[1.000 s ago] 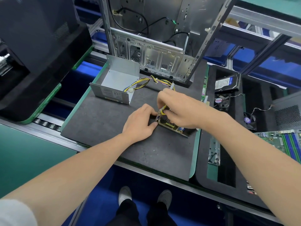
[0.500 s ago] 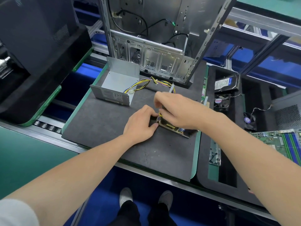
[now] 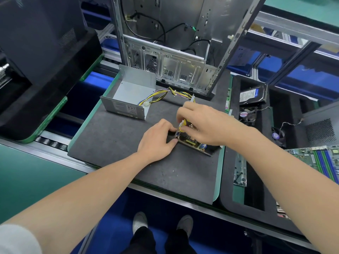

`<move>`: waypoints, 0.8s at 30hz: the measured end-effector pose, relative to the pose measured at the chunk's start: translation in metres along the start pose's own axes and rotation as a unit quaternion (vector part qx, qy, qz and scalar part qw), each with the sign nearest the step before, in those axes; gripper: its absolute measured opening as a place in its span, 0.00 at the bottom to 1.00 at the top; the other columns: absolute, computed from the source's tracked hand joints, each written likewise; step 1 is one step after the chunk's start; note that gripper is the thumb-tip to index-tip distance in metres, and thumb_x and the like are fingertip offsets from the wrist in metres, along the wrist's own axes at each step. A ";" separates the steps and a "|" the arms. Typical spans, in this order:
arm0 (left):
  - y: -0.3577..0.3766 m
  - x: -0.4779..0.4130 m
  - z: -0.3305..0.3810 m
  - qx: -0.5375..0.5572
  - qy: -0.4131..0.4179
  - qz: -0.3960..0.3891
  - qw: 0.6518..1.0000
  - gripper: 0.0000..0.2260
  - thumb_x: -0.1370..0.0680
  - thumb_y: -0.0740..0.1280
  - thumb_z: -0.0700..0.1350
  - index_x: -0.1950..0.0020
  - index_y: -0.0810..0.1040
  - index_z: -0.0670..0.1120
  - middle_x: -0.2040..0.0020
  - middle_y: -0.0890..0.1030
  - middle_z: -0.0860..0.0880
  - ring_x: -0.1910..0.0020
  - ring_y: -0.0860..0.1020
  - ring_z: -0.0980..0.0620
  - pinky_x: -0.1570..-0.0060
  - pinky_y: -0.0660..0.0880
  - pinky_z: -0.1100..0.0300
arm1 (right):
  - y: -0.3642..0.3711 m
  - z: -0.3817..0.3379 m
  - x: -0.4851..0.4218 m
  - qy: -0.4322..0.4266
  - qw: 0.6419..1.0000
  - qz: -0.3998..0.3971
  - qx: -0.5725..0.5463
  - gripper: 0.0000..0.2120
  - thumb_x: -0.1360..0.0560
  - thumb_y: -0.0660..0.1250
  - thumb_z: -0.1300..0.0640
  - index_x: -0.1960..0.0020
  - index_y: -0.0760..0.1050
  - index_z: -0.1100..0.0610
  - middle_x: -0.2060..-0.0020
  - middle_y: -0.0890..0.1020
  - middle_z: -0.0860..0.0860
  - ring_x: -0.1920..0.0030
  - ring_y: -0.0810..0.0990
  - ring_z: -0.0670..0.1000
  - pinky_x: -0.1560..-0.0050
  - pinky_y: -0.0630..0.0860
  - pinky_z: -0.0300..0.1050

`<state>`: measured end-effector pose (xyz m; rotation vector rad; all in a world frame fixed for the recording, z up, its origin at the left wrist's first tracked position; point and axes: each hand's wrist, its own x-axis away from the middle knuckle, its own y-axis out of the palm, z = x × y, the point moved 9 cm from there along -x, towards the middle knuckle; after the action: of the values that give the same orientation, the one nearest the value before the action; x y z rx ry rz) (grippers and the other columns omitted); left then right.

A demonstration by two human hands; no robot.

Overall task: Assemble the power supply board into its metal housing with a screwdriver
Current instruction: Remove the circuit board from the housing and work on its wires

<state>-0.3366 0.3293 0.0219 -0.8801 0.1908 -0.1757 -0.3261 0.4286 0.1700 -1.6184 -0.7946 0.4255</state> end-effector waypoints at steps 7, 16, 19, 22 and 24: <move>0.000 0.000 0.000 0.000 -0.007 -0.002 1.000 0.12 0.24 0.70 0.56 0.48 0.67 0.63 0.45 0.72 0.62 0.46 0.75 0.55 0.54 0.68 0.56 | 0.005 0.000 -0.005 -0.012 0.999 -0.026 0.038 0.08 0.17 0.66 0.54 0.41 0.81 0.53 0.48 0.79 0.50 0.46 0.80 0.56 0.51 0.75 0.50; 0.000 0.000 0.001 -0.001 -0.012 -0.006 1.000 0.11 0.25 0.69 0.55 0.50 0.67 0.62 0.49 0.70 0.63 0.47 0.76 0.54 0.54 0.74 0.53 | 0.016 0.005 -0.007 0.202 0.975 0.071 0.054 0.15 0.15 0.59 0.48 0.53 0.64 0.57 0.68 0.68 0.54 0.58 0.78 0.68 0.64 0.64 0.51; -0.001 0.000 0.001 -0.002 -0.008 -0.004 1.000 0.10 0.25 0.69 0.55 0.47 0.70 0.60 0.46 0.72 0.61 0.47 0.76 0.54 0.53 0.74 0.52 | 0.006 0.008 -0.011 0.135 0.989 0.029 0.045 0.16 0.17 0.62 0.42 0.48 0.67 0.56 0.59 0.72 0.54 0.57 0.77 0.64 0.62 0.69 0.52; -0.003 0.001 0.002 0.010 -0.007 -0.003 1.000 0.14 0.25 0.69 0.56 0.50 0.63 0.65 0.46 0.73 0.61 0.47 0.76 0.54 0.55 0.69 0.55 | -0.002 -0.002 -0.008 0.004 0.997 -0.038 0.071 0.10 0.17 0.66 0.48 0.42 0.72 0.53 0.44 0.72 0.51 0.54 0.80 0.61 0.58 0.77 0.57; -0.004 0.002 0.003 0.019 -0.010 -0.004 1.000 0.15 0.25 0.69 0.56 0.51 0.62 0.67 0.46 0.73 0.61 0.47 0.76 0.54 0.55 0.68 0.56 | 0.000 -0.008 -0.004 -0.050 0.994 -0.055 0.086 0.06 0.18 0.68 0.53 0.43 0.76 0.54 0.44 0.73 0.50 0.53 0.80 0.59 0.57 0.77 0.56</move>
<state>-0.3344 0.3285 0.0270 -0.8446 0.1648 -0.1774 -0.3235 0.4194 0.1708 -1.3955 -0.8941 0.4860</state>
